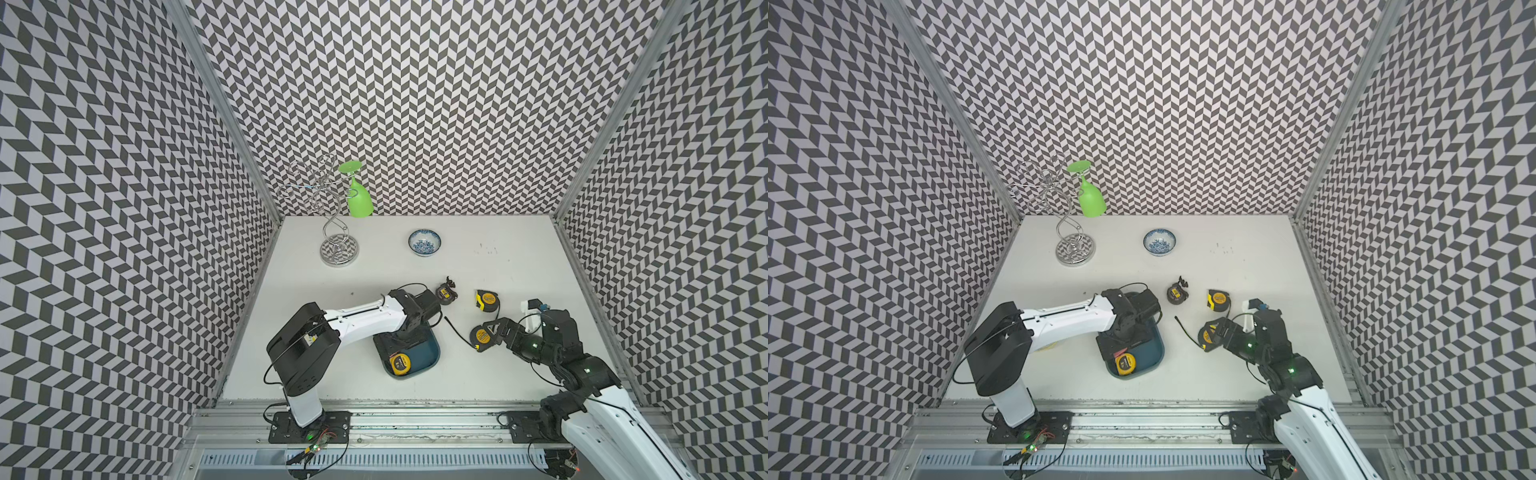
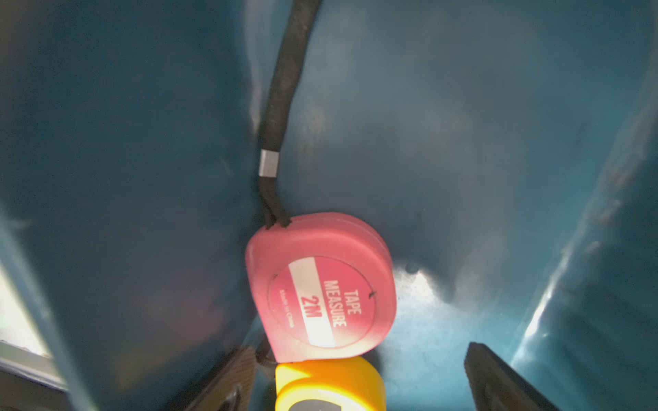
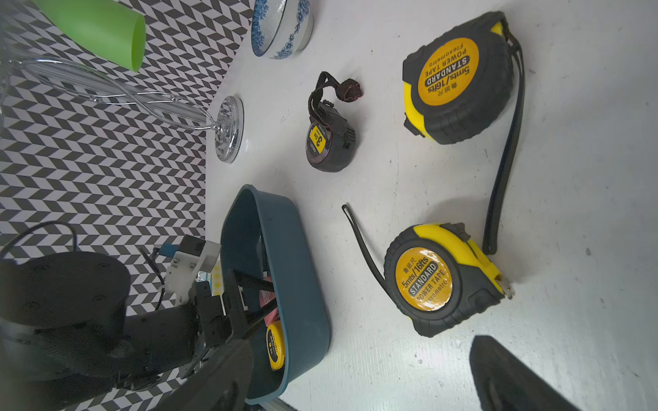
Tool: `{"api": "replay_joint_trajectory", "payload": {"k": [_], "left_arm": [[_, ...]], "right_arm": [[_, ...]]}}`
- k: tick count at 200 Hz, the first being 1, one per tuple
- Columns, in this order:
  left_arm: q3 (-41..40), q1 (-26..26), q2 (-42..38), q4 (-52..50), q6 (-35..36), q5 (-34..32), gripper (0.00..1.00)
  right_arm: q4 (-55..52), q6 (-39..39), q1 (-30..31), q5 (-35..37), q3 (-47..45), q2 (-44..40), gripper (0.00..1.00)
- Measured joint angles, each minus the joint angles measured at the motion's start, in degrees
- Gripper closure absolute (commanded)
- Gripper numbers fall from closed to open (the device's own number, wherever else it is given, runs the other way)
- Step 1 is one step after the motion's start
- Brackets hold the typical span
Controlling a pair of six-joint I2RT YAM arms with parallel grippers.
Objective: Take the tape measure out of the storage box
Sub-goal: Adjust the storage box at the center of the board.
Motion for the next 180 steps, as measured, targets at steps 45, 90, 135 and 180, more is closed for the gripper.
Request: {"api": "replay_joint_trajectory", "payload": {"k": [45,90,135,180], "left_arm": [[0.0,0.0,0.1,0.4,-0.5,-2.4,0.04],[2.4,0.0,2.2,1.0,0.2,-4.7,0.04],[4.9,0.0,2.9,2.6,1.3,-5.6,0.05],[6.0,0.0,3.0,3.3,2.7,-6.2,0.05]], "right_arm": [[-0.3,-0.3,0.0,0.3,0.0,-0.4,0.00],[-0.3,-0.4,0.0,0.4,0.0,-0.4,0.00],[-0.4,-0.3,0.0,0.6,0.0,-0.5,0.00],[-0.3,-0.3,0.0,0.6,0.0,-0.5,0.00]]}}
